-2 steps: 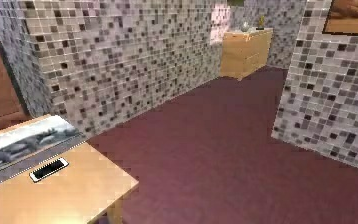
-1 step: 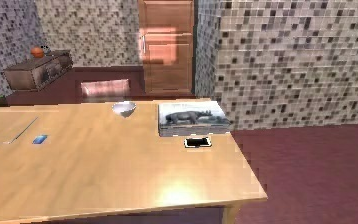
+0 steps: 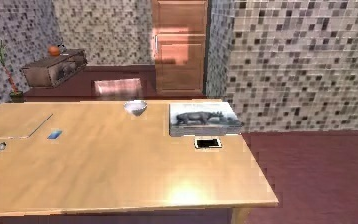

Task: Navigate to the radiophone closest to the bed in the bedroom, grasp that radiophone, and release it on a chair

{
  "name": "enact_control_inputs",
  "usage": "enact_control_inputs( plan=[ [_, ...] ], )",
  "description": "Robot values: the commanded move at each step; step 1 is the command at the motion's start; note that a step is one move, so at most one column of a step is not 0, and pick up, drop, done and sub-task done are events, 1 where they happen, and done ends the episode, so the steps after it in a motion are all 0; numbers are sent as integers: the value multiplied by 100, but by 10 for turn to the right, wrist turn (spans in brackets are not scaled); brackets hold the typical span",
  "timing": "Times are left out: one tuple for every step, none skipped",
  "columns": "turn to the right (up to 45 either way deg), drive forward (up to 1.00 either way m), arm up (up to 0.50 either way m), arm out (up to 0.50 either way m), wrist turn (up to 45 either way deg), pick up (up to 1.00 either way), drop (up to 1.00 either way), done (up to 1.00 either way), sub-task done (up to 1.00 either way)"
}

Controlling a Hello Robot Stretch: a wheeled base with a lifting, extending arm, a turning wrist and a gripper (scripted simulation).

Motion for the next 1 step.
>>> enact_control_inputs(
  plan=[
    [0,5,0,0,0,0,0,0,0]
  ],
)
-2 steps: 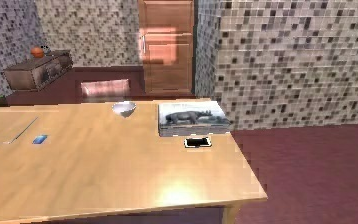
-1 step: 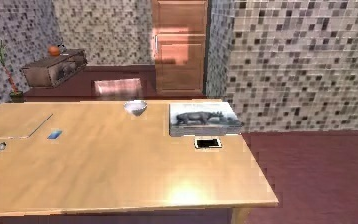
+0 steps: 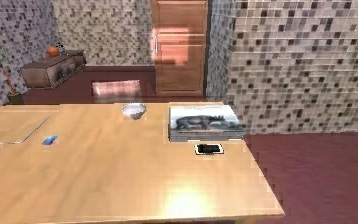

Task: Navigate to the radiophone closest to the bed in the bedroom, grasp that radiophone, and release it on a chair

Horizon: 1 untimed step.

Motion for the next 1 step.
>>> enact_control_inputs(
  plan=[
    [-450,0,0,0,0,0,0,0,0]
  ],
)
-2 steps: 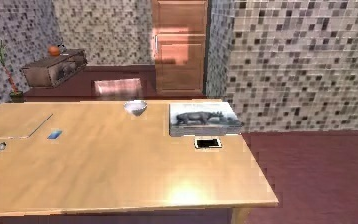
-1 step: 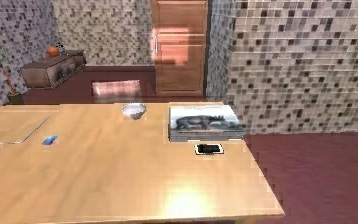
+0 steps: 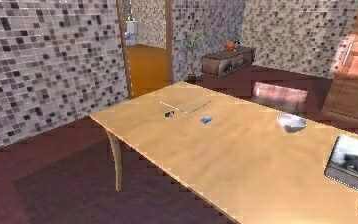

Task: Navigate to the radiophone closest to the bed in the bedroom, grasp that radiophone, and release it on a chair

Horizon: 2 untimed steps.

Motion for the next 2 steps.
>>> enact_control_inputs(
  plan=[
    [-300,0,0,0,0,0,0,0,0],
    [450,0,0,0,0,0,0,0,0]
  ],
)
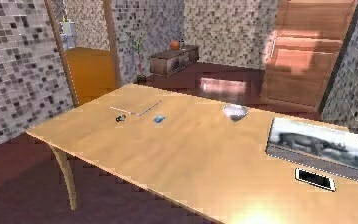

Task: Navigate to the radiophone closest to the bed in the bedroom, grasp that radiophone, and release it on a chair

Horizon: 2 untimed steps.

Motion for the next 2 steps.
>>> enact_control_inputs(
  plan=[
    [450,0,0,0,0,0,0,0,0],
    [420,0,0,0,0,0,0,0,0]
  ],
)
